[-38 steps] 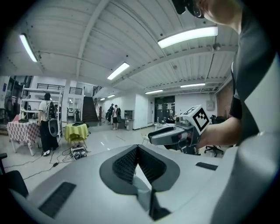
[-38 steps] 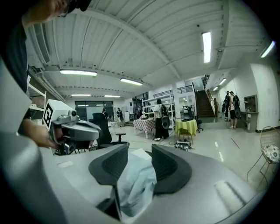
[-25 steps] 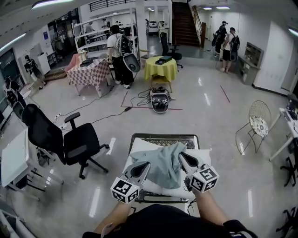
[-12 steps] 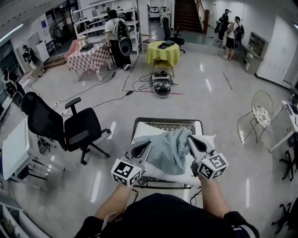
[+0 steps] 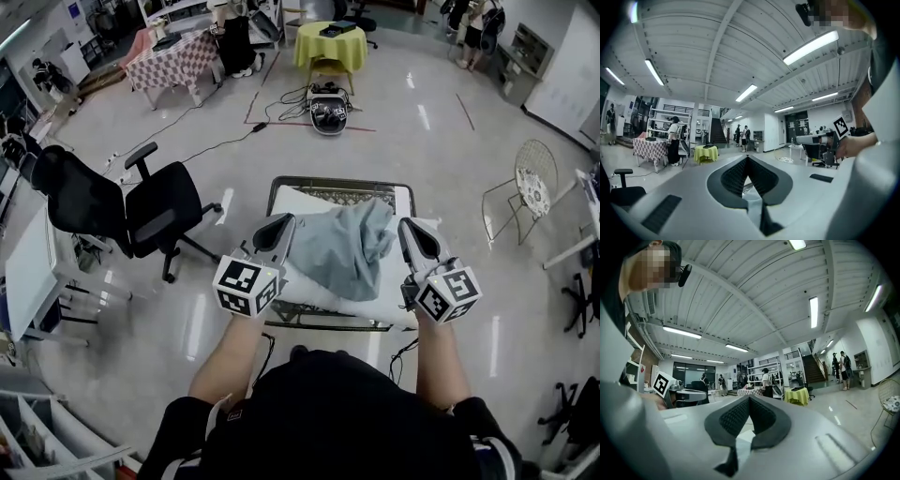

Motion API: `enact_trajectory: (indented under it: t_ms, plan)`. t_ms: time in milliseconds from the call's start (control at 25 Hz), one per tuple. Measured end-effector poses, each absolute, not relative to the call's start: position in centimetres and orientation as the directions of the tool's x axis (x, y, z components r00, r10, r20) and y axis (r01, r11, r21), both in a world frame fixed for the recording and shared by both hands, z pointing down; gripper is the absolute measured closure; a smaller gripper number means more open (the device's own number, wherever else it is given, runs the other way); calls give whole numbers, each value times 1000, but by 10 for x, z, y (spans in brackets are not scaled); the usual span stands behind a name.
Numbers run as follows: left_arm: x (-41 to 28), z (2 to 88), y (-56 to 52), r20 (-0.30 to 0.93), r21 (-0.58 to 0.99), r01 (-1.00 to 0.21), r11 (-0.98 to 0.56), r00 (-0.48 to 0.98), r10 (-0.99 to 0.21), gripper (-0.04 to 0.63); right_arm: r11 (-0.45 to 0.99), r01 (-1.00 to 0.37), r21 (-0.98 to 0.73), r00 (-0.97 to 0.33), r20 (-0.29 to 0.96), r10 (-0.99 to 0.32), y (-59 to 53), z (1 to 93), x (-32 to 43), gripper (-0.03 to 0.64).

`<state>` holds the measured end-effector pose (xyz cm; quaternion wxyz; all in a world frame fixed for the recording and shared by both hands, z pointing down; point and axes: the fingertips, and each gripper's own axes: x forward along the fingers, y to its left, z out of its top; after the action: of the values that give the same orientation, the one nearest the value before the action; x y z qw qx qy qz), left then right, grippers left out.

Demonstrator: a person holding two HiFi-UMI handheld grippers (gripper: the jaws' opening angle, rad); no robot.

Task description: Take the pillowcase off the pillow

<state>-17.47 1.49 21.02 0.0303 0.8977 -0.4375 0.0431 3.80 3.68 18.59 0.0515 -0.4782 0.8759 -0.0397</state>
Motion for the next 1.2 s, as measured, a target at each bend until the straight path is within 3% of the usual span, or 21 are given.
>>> enact_trajectory:
  t_ms: [360,1200]
  plan:
    - [-186,239,34,169,22,-806,-592,587,-792,591,529,-839,-124,-531,-26,-847,45,195,41,609]
    - [-170,233,38,179,-4,-794,-608,597,-782,591,539,-840,-60,-540,-9,-842,51,192,45,609]
